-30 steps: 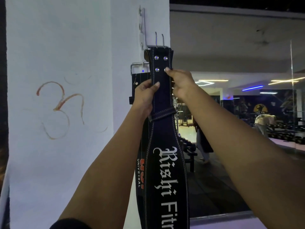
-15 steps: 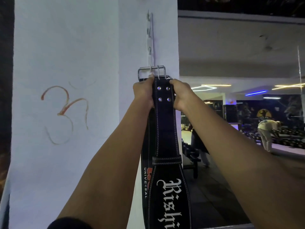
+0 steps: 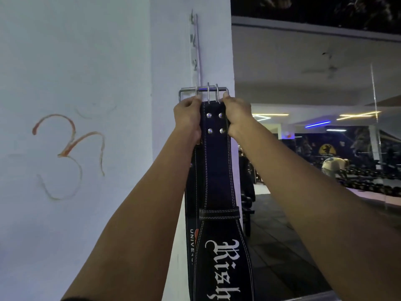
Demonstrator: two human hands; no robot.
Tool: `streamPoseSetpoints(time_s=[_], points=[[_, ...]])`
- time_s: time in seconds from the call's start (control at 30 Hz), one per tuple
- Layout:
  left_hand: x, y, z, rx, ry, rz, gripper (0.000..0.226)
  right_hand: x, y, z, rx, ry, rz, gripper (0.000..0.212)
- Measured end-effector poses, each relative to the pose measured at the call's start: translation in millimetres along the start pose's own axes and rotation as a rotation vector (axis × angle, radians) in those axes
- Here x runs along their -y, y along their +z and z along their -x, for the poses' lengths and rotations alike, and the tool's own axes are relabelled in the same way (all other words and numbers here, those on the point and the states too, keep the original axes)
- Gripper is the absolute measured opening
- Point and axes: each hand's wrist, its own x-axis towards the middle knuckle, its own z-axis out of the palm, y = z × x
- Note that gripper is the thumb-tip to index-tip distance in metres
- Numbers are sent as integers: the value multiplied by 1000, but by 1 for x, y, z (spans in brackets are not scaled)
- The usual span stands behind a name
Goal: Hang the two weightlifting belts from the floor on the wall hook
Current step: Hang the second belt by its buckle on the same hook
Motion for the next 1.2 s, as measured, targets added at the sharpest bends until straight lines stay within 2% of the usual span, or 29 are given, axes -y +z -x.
streamPoseSetpoints(time_s=[0.1,0.23,0.33,0.5,0.77,0.87,0.97,1.2], points=[[-1,-1,-10,-3,58,-45,10,2,6,-3,-66,-58,22,29],[-1,-2,-29,-32,133,-184,11,3,16,-18,-171,-168,56,38],[-1,-2,-44,-23,190,-223,12,3,20,-25,-145,-230,148,30],[2,-1,-73,-65,280,-262,12,1,26,-50,-124,-356,149,30],[-16,18,-134,-177,360,-280,33,23,54,-113,-28,-286,33,20],[-25,26,-156,-211,368,-284,44,34,63,-132,-7,-267,-12,24],[-26,31,-173,-228,350,-277,48,37,69,-150,23,-214,-61,16],[-26,27,-182,-214,274,-303,37,34,73,-159,34,-169,-76,9]])
